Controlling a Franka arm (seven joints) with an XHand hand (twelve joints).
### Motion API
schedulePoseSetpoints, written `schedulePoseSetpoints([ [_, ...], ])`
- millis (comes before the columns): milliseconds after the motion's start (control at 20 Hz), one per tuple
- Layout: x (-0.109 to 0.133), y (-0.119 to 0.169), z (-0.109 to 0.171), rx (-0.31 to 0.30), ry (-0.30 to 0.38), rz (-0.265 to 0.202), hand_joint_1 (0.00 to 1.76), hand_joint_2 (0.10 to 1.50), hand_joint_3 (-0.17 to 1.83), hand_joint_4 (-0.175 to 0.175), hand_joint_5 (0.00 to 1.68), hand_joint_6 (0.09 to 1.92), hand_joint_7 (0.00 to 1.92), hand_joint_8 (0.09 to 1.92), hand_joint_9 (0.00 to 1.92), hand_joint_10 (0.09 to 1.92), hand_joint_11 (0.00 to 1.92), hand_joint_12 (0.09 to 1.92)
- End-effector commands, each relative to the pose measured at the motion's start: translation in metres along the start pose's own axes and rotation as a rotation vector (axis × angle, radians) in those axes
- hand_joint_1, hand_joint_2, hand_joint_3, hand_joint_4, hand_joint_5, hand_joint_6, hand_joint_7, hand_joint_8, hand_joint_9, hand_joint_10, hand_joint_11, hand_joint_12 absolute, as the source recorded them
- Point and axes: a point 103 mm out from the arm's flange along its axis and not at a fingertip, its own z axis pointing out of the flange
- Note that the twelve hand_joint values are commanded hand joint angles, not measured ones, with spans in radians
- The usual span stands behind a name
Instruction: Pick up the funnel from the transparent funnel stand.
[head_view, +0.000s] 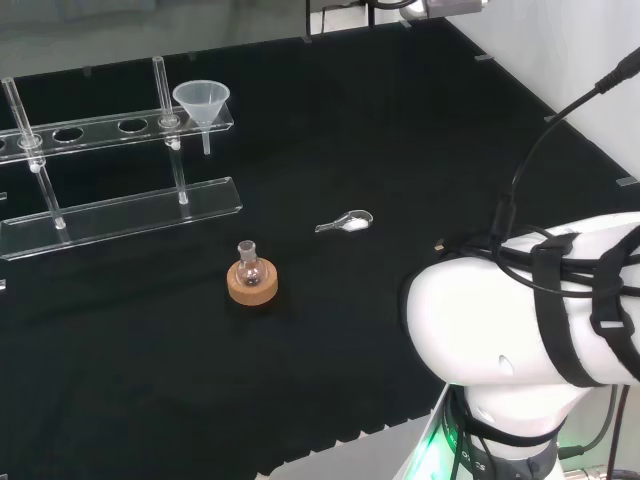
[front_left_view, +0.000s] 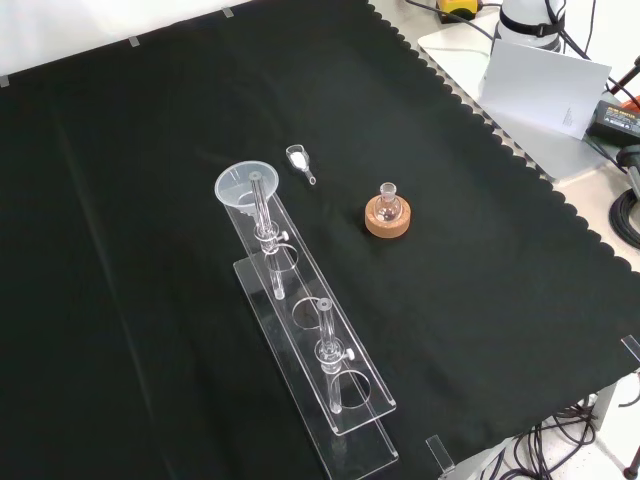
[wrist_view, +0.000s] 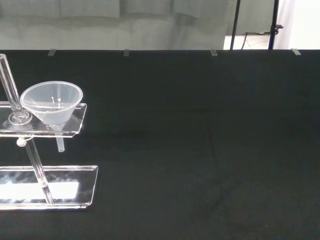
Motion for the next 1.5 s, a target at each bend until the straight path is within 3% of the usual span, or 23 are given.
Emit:
schedulePoseSetpoints([
  [50, 0.002, 0.000, 0.000, -0.013, -0.004, -0.004, 0.35, 0.54, 0.37, 0.088, 0.23, 0.09, 0.25, 0.09, 0.19, 0.09, 0.03, 0.76],
  [200, 0.004, 0.002, -0.002, -0.031, -0.018, -0.006, 0.24, 0.59, 0.20, 0.073, 0.03, 0.09, 0.03, 0.09, 0.02, 0.09, 0.00, 0.59],
  [500, 0.008, 0.027, 0.005, -0.049, 0.008, -0.028, 0.21, 0.61, 0.14, 0.067, 0.00, 0.09, 0.00, 0.09, 0.00, 0.09, 0.00, 0.58],
  [650, 0.015, 0.047, 0.011, -0.069, 0.017, -0.044, 0.20, 0.63, 0.10, 0.065, 0.00, 0.09, 0.00, 0.09, 0.00, 0.09, 0.00, 0.15],
  [700, 0.018, 0.055, 0.014, -0.067, 0.011, -0.051, 0.20, 0.63, 0.10, 0.064, 0.00, 0.09, 0.00, 0.09, 0.00, 0.09, 0.00, 0.09],
  [1050, 0.037, 0.118, 0.036, -0.073, -0.008, -0.066, 0.19, 0.63, 0.08, 0.050, 0.00, 0.09, 0.00, 0.09, 0.00, 0.09, 0.00, 0.09],
  [1500, 0.058, 0.171, 0.053, -0.050, 0.012, -0.088, 0.19, 0.64, 0.08, 0.034, 0.00, 0.09, 0.00, 0.09, 0.00, 0.09, 0.00, 0.09],
])
